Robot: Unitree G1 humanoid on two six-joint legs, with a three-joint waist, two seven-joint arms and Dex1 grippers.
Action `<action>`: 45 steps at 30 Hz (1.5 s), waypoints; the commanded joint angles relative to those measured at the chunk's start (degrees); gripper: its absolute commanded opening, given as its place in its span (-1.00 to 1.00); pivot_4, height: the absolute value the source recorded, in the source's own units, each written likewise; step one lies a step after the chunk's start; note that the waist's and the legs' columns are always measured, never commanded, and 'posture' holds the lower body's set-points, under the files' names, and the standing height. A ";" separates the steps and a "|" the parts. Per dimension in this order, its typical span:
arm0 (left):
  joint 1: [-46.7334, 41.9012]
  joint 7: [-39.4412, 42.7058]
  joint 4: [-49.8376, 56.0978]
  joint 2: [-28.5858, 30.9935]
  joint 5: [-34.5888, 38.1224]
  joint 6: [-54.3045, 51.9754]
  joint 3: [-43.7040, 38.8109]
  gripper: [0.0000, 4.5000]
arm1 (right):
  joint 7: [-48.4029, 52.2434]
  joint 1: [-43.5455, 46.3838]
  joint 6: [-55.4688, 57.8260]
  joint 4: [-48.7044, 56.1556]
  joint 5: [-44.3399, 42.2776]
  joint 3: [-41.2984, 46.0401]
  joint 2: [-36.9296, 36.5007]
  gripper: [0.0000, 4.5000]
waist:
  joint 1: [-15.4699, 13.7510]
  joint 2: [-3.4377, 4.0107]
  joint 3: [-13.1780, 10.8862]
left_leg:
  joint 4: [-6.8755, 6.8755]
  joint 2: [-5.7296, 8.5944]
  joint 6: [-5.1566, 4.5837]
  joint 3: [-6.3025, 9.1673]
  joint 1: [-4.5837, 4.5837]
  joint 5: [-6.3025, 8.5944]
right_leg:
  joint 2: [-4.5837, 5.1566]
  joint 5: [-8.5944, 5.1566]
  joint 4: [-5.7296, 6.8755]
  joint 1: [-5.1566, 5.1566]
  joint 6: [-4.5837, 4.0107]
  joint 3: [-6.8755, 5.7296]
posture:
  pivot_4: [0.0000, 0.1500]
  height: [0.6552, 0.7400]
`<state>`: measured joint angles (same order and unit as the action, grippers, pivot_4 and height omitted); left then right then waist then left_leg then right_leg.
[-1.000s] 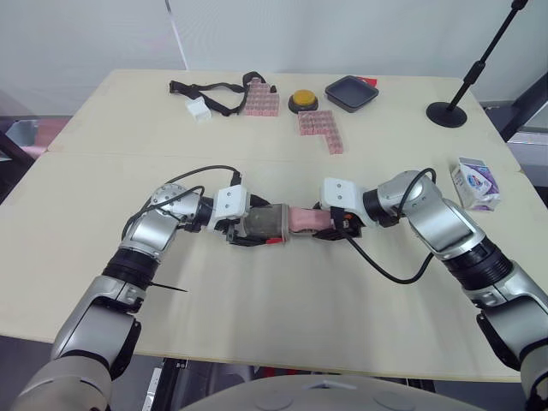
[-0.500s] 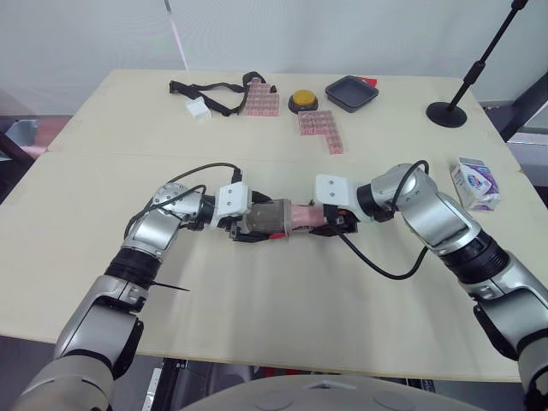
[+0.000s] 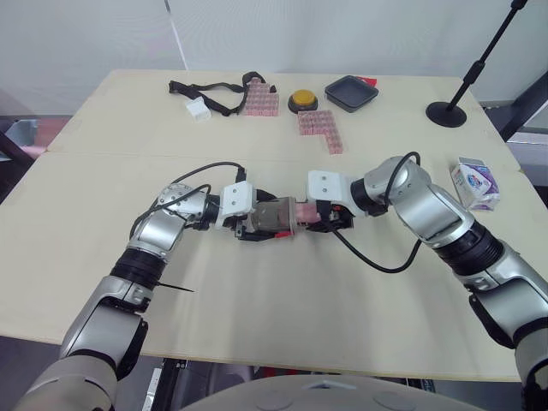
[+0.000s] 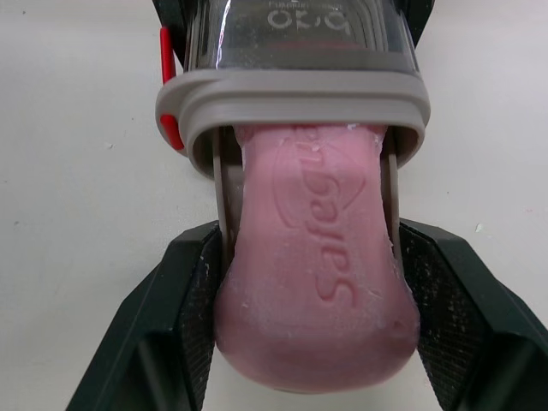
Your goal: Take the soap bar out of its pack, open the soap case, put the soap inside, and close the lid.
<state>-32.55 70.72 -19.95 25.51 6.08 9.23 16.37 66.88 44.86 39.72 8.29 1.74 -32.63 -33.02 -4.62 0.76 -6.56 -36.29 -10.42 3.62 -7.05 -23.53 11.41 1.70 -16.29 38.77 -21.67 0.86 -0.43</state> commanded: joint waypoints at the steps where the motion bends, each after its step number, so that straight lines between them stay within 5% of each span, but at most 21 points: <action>1: -0.81 -0.46 1.97 -0.81 1.24 0.65 -0.96 0.55 | -0.43 1.65 0.31 2.44 0.48 -0.01 0.61 0.13 | 0.00 0.00 0.00 | 0.00 0.00 0.00 0.00 0.00 0.00 | 0.00 0.00 0.00 0.00 0.00 0.00 | 1.00 1.00; 11: -1.26 -1.00 1.88 -1.75 1.12 0.32 -1.13 0.55 | -1.40 2.00 2.65 3.63 0.03 0.32 1.76 0.13 | 0.00 0.00 0.00 | 0.00 0.00 0.00 0.00 0.00 0.00 | 0.00 0.00 0.00 0.00 0.00 0.00 | 1.00 1.00; 13: -1.17 -0.92 1.82 -1.68 1.10 0.40 -1.17 0.55 | -1.61 1.90 2.83 3.85 -0.18 0.60 1.86 0.57 | 0.00 0.00 0.00 | 0.00 0.00 0.01 0.00 0.00 0.00 | 0.00 0.00 0.01 0.00 0.00 0.00 | 1.00 1.00; 16: -1.04 -0.75 1.80 -1.57 0.95 0.52 -1.16 0.55 | -1.37 1.79 2.71 4.20 -0.61 1.06 1.31 0.98 | -0.02 0.00 0.00 | 0.00 0.00 0.01 0.00 0.00 0.00 | 0.00 0.00 0.01 0.00 0.00 0.01 | 1.00 1.00; 32: -1.02 -0.11 1.23 -1.18 0.24 1.41 -0.83 0.55 | 1.81 -4.82 -1.53 5.19 -5.08 8.62 -9.66 0.98 | -0.29 0.00 0.00 | 0.00 0.02 0.01 0.00 -0.01 0.00 | 0.01 0.00 -0.04 0.02 0.01 0.03 | 1.00 1.00; 45: -1.06 0.58 1.44 -1.15 -0.41 2.54 -0.38 0.55 | -1.04 -9.49 -10.37 3.82 -6.22 10.39 -5.32 -0.87 | -0.30 0.00 0.00 | -0.01 0.01 0.01 -0.01 -0.02 0.01 | 0.01 0.00 -0.02 0.01 0.00 0.03 | 1.00 1.00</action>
<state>-32.61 71.31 -19.90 24.05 4.87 10.78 16.77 65.99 35.28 29.75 10.11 -3.75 -23.23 -38.28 -4.92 0.76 -6.57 -36.30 -10.40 3.63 -7.06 -23.55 11.41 1.72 -16.28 38.74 -21.67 0.86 -0.40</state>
